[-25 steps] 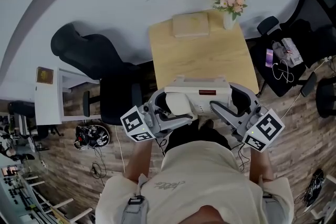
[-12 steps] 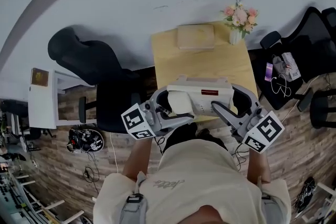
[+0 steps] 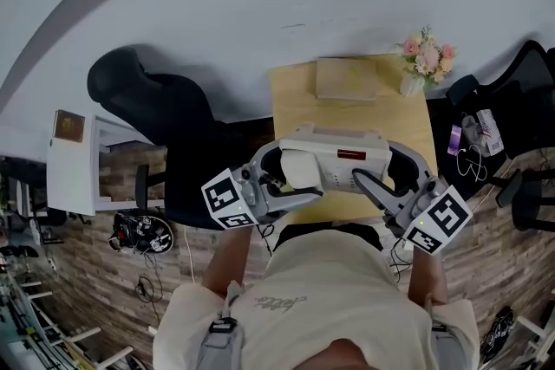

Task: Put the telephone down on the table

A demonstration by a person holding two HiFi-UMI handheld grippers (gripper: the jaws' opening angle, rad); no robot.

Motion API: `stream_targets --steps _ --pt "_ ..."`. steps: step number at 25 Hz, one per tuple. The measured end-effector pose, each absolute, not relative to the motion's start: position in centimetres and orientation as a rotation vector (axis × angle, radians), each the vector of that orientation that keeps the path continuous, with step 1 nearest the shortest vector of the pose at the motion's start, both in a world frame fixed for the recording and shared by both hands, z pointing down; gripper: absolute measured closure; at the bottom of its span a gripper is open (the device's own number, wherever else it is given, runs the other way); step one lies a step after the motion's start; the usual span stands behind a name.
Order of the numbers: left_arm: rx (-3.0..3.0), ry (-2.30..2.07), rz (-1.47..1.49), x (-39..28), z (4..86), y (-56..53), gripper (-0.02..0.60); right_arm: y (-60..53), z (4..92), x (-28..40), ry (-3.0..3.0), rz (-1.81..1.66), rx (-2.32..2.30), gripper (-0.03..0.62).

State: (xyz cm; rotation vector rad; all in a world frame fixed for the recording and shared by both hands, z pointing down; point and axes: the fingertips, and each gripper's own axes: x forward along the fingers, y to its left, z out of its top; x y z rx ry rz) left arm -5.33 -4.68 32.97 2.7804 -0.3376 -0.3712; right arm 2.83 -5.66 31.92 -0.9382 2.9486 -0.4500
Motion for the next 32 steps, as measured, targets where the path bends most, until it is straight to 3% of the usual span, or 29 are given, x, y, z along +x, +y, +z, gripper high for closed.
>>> stream_targets --steps 32 --pt "2.657 -0.66 -0.31 -4.2 37.7 -9.9 0.163 -12.9 36.9 3.5 3.043 -0.62 -0.558 0.35"
